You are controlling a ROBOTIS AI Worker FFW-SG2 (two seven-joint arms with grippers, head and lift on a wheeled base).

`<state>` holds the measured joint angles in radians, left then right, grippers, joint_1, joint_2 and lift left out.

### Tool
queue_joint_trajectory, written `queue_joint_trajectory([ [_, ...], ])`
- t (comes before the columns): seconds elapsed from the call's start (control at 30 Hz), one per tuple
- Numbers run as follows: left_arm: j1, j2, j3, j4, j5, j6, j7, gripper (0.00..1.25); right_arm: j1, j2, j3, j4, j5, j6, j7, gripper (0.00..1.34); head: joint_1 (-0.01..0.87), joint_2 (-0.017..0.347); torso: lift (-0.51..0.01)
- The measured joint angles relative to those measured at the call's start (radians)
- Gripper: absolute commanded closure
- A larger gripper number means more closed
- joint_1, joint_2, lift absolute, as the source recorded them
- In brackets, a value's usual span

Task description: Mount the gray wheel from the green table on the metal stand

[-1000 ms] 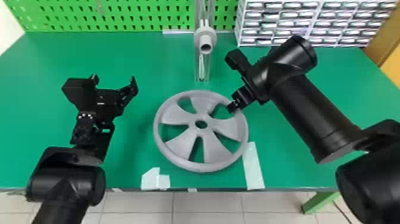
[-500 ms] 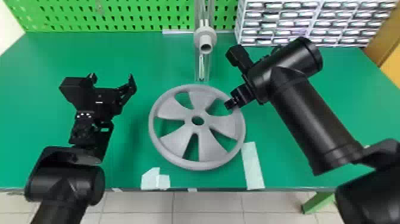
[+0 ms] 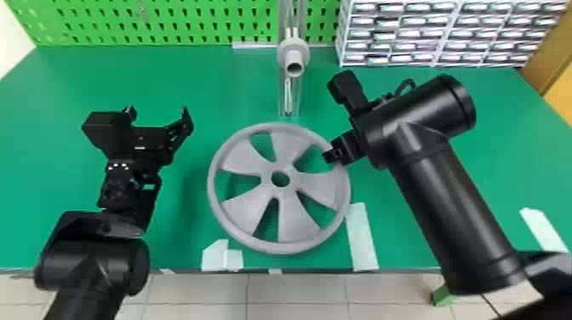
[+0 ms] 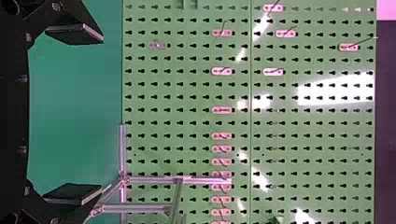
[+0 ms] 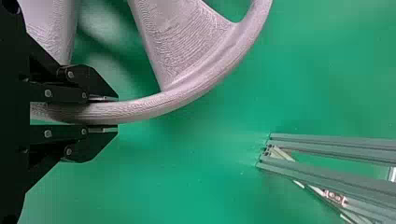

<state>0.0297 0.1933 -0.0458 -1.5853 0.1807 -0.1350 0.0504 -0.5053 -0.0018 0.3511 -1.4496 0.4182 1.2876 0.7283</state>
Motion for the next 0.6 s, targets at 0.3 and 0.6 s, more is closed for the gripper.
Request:
queue_joint_trajectory([
  [0.3,0.017,0.0,0.008,-0.023,0.003,0.0,0.023,0.16,0.108,-0.006,-0.051,-0.123,0.019,-0.004,-0.004,1.1,0.868,0.052,-0.093],
  [0.6,0.056,0.0,0.007,-0.079,0.01,0.0,0.054,0.16,0.191,-0.008,-0.067,-0.252,-0.021,-0.072,-0.121,1.1,0.868,0.052,-0.093],
])
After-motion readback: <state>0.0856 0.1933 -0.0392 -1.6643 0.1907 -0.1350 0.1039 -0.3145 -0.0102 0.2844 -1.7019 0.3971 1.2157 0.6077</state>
